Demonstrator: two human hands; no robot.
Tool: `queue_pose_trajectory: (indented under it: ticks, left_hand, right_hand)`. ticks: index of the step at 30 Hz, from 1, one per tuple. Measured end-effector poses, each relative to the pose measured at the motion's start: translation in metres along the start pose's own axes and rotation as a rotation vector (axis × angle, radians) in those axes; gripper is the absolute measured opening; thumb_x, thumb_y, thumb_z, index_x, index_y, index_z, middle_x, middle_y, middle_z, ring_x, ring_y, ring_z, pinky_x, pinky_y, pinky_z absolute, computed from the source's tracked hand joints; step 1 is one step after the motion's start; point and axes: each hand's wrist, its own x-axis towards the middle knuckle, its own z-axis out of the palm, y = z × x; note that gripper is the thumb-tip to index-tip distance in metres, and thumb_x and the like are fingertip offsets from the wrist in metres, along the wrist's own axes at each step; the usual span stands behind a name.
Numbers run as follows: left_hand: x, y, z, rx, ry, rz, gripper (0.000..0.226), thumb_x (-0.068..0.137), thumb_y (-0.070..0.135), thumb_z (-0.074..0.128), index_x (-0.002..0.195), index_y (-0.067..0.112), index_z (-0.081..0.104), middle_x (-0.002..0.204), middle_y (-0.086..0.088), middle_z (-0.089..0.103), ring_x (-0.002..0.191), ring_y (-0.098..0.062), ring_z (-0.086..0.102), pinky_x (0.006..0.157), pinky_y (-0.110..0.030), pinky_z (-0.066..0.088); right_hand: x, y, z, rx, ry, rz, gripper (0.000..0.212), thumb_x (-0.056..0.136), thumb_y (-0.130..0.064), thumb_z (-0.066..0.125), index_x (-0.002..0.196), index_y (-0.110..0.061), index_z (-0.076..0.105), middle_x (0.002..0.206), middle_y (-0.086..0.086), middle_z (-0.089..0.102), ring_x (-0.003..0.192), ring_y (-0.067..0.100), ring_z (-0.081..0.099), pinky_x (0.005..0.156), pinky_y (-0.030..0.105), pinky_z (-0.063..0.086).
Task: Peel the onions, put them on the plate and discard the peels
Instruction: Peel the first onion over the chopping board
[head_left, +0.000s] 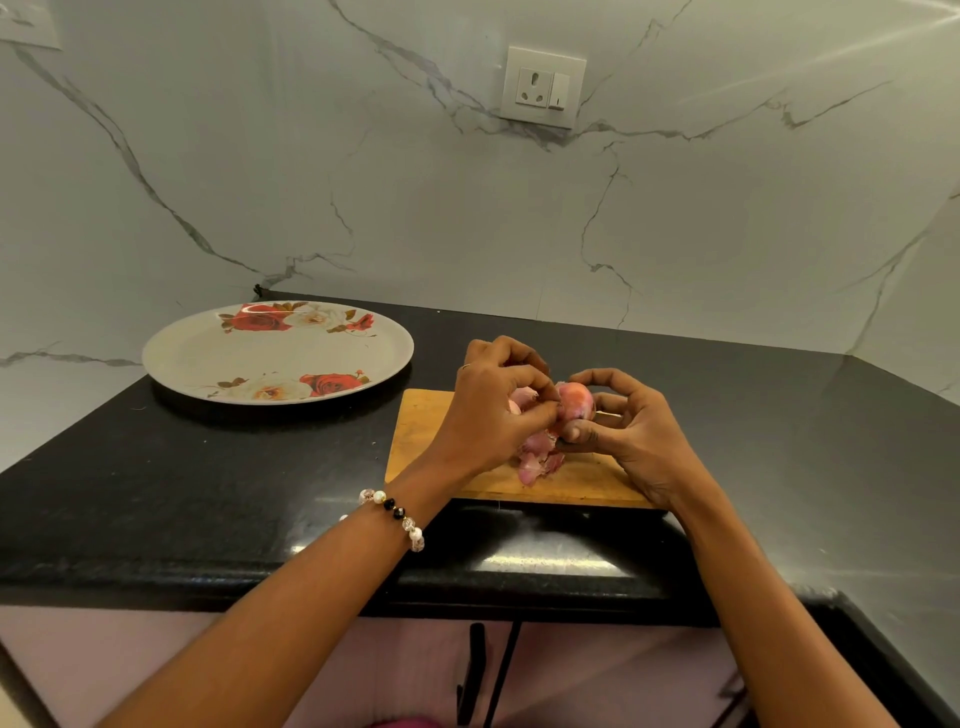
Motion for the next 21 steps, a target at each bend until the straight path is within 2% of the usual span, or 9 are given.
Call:
queue_pose_trajectory:
  ticks: [3, 7, 10, 17, 21]
  left_hand:
    - [-0.0027, 0.0004, 0.0033, 0.022, -0.037, 0.022, 0.016, 0.077, 0.029, 0.072, 0.083, 0.015, 0.073, 0.108, 0.006, 0.053, 0.107, -0.010, 0.037, 0.086, -0.038, 0.043]
    - [-0.0010, -0.0012, 0.0022, 0.030, 0.033, 0.020, 0.013, 0.077, 0.030, 0.074, 0.084, 0.020, 0.072, 0.107, 0.008, 0.053, 0.104, -0.006, 0.035, 0.084, -0.046, 0.042]
    - [0.0008, -0.0010, 0.0011, 0.025, 0.072, 0.011, 0.015, 0.076, 0.031, 0.077, 0.087, 0.022, 0.072, 0.102, 0.013, 0.051, 0.101, -0.006, 0.037, 0.081, -0.044, 0.043]
    - [0.0015, -0.0016, 0.0020, 0.015, 0.070, 0.010, 0.013, 0.072, 0.026, 0.082, 0.080, 0.020, 0.075, 0.100, 0.013, 0.053, 0.103, -0.008, 0.040, 0.083, -0.040, 0.043]
    - [0.0017, -0.0012, 0.0019, 0.015, 0.061, 0.017, 0.012, 0.071, 0.024, 0.082, 0.079, 0.018, 0.076, 0.100, 0.013, 0.054, 0.103, -0.008, 0.040, 0.082, -0.027, 0.039]
  right_hand:
    - [0.0004, 0.0008, -0.0005, -0.009, 0.012, -0.012, 0.056, 0.063, -0.020, 0.082, 0.115, -0.016, 0.061, 0.100, 0.012, 0.073, 0.092, 0.032, 0.073, 0.079, 0.042, 0.062]
    - [0.0004, 0.0009, -0.0011, 0.046, 0.045, -0.024, 0.061, 0.062, -0.025, 0.084, 0.117, -0.014, 0.060, 0.102, 0.014, 0.074, 0.094, 0.034, 0.073, 0.080, 0.044, 0.061]
    - [-0.0005, 0.0005, -0.0012, 0.024, 0.055, -0.038, 0.064, 0.060, -0.029, 0.084, 0.117, -0.015, 0.059, 0.105, 0.015, 0.073, 0.095, 0.033, 0.073, 0.082, 0.044, 0.061]
    - [-0.0001, 0.0017, 0.0000, -0.028, 0.027, -0.034, 0.061, 0.061, -0.023, 0.084, 0.116, -0.015, 0.058, 0.105, 0.013, 0.071, 0.094, 0.030, 0.073, 0.081, 0.043, 0.061]
    - [0.0004, 0.0017, -0.0007, -0.064, 0.019, -0.034, 0.060, 0.061, -0.022, 0.083, 0.115, -0.018, 0.058, 0.105, 0.012, 0.071, 0.093, 0.029, 0.073, 0.081, 0.043, 0.061]
